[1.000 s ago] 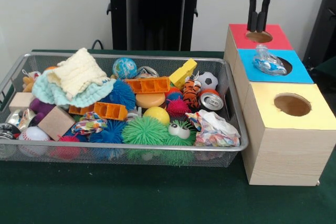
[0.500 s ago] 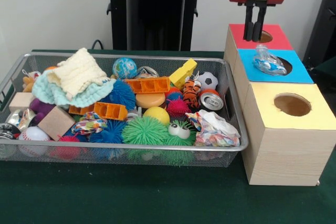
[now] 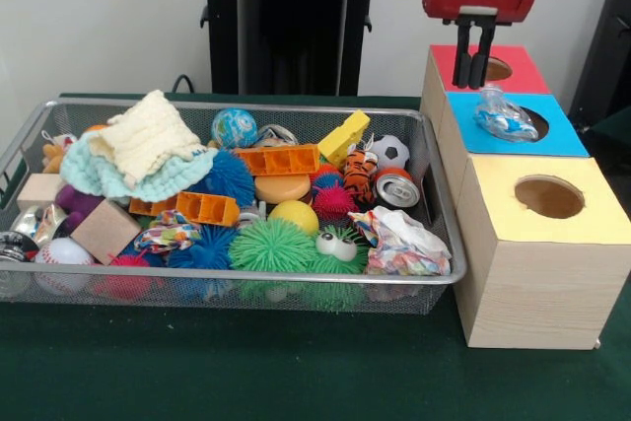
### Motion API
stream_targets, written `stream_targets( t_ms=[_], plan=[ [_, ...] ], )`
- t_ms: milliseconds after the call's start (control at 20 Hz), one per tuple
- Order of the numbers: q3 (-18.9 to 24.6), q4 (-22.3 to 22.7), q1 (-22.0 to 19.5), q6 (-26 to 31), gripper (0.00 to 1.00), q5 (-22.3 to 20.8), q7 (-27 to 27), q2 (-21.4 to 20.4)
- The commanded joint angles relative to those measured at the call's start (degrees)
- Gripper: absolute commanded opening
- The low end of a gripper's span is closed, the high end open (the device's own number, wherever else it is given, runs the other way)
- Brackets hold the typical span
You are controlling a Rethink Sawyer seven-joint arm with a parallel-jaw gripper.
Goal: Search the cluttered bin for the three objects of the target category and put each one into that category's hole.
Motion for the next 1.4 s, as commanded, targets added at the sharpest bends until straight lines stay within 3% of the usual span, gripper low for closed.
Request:
stream_targets(
  t_ms=[50, 800, 1400],
  plan=[
    [3.39, -0.99, 0.18, -0.34, 0.00, -0.04, 10.38, 1.46],
    [2.65, -1.59, 0.38, 0.15, 0.00, -0.17, 10.16, 1.52],
    [3.32, -1.16, 0.21, -3.11, 0.00, -0.39, 10.49, 3.29]
  ],
)
